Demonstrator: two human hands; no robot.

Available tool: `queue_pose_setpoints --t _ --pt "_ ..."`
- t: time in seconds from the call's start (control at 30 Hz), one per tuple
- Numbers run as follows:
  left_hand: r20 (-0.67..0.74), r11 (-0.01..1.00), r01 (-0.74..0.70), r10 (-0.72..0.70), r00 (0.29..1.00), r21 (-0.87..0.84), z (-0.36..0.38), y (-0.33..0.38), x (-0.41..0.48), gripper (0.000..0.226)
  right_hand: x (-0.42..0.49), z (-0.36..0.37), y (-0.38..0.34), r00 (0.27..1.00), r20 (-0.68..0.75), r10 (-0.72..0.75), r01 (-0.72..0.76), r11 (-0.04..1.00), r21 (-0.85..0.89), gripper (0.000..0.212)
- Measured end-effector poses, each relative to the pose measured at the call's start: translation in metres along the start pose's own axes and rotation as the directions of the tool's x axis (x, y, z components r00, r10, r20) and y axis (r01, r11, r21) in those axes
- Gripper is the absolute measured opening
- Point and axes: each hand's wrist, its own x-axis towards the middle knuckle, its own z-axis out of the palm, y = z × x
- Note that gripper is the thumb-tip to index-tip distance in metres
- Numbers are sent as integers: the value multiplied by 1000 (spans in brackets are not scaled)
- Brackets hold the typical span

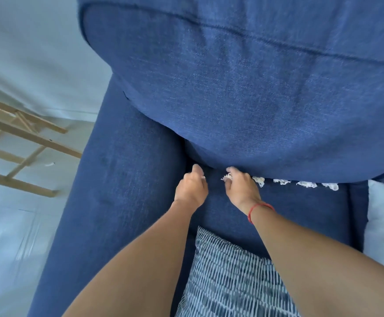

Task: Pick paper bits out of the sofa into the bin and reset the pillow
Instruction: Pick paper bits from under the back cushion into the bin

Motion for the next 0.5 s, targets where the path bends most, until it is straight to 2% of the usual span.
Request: queue_pose_setpoints --t 0.07,0.17,0.33,0.5 --pt "-87 999 -15 12 996 -38 -25 -1 -11 28 -4 -11 -22 999 -38 -24 25 999 31 21" --pt "-235 997 31 -48 971 -76 -70 -12 -27 23 -10 -23 -71 993 -89 -78 87 991 98 20" --pt "-468 968 19 -138 873 -250 -141 -65 -54 24 -33 -10 -170 953 -116 -280 292 950 105 20" --pt "-508 902 174 -373 777 -396 -189 -163 -91 14 -67 41 -266 916 -36 -399 399 898 185 20"
